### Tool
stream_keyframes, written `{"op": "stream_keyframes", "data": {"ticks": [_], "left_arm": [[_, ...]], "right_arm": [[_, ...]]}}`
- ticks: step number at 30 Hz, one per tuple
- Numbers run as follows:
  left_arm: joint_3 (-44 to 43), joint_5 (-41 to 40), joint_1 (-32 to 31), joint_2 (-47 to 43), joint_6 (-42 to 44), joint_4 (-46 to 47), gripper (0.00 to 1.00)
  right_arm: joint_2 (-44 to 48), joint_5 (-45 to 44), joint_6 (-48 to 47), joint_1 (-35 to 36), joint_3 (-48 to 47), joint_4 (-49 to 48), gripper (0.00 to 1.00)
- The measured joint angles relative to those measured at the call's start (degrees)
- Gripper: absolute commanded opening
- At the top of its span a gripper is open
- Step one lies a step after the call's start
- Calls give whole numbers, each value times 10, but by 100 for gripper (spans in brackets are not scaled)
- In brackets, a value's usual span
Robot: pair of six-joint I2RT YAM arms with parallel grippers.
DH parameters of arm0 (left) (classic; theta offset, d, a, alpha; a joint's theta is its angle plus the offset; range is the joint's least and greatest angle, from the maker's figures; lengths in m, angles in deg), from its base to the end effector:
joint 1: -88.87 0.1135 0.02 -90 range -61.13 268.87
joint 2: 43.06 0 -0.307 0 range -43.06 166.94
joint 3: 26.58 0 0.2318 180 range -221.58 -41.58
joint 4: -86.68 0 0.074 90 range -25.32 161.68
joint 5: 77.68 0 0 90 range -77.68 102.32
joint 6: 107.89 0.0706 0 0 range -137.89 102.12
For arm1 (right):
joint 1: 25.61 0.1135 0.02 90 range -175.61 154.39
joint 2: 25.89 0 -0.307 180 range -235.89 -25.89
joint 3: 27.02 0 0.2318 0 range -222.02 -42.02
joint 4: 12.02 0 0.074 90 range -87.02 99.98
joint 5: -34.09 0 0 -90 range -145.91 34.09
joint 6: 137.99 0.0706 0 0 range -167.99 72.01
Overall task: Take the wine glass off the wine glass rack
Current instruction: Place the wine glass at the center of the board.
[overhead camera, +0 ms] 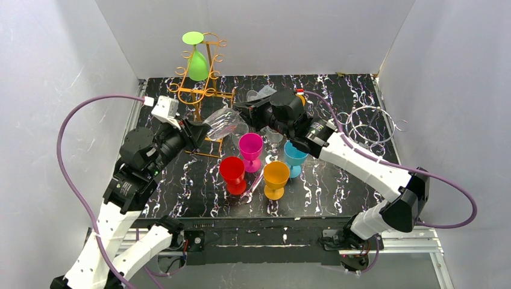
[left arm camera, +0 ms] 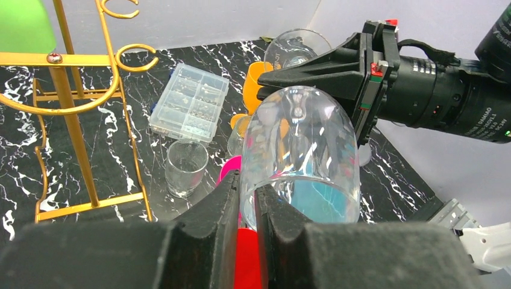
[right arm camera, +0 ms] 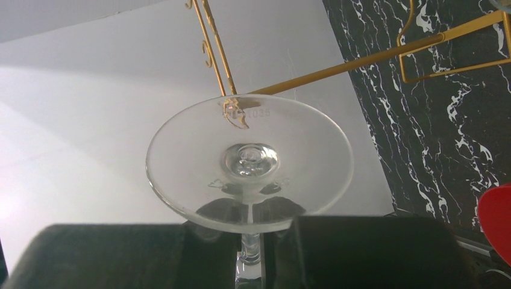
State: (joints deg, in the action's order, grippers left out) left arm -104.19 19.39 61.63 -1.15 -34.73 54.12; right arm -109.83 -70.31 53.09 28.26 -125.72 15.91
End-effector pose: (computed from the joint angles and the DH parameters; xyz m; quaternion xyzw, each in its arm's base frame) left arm 0.1059 -0.0643 0.4617 0.1068 0.6793 -0.3113 0.6560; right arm 0.2208 0.2726 0.4454 0.3826 0.6811 0.5805 0.2296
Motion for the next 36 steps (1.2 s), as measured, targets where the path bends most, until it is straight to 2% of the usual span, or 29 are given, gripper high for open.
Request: {"op": "stream_keyframes", "data": {"ticks": [2, 9, 12, 18, 29, 36], "left_arm": [[0, -9, -4, 6, -5, 0, 0], [0, -43, -17, 22, -53, 2, 0], [0, -49, -21, 22, -80, 12, 0], [3, -59, -23, 23, -121, 28, 0], [3, -91, -26, 24, -150, 29, 0], [3, -110, -26, 26, -164, 9, 0]], "right_arm": [[0, -5, 1, -2, 4, -3, 2], [5, -20, 8, -5, 30, -30, 25], [7, -19, 5, -4, 38, -45, 32], [10, -16, 3, 2, 49, -66, 42], [28, -16, -24, 6, 62, -74, 76], [61, -18, -45, 7, 86, -74, 89]]}}
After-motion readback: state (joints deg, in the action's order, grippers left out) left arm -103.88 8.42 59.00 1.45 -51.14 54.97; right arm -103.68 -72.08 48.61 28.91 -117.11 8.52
